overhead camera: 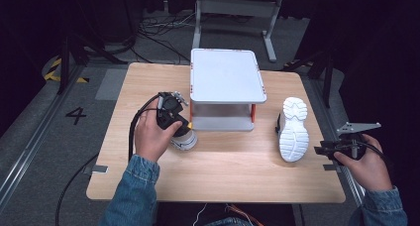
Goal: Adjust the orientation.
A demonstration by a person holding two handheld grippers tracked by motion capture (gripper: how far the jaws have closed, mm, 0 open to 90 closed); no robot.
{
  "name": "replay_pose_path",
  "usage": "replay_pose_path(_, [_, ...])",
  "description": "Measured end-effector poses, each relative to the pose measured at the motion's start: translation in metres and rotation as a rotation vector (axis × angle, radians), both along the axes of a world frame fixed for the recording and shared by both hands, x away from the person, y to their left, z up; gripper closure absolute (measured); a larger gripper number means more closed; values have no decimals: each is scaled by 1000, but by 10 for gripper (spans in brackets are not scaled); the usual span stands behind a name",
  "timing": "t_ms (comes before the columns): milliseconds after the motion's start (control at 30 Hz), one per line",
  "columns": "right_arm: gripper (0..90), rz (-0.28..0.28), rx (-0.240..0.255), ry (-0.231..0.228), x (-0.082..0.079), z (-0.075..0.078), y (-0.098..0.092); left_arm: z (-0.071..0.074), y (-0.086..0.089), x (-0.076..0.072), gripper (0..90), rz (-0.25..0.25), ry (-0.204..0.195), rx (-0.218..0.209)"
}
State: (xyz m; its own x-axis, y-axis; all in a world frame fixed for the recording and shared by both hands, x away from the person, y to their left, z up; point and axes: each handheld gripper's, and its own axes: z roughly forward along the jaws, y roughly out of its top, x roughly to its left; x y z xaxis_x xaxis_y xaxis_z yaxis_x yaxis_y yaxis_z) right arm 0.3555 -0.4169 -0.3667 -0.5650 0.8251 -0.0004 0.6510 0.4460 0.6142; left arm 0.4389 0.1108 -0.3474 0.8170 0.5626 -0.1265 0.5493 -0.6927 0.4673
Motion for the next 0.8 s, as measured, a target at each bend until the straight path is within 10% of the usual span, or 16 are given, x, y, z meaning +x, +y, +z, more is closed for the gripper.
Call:
replay_pose_path(433, [604, -18, -5, 3, -7, -2, -6, -15, -9, 11, 515, 79, 60, 59])
replay_pose_path(800, [598, -9, -10, 3, -7, -2, -3, -24, -14, 9, 488, 39, 90, 94])
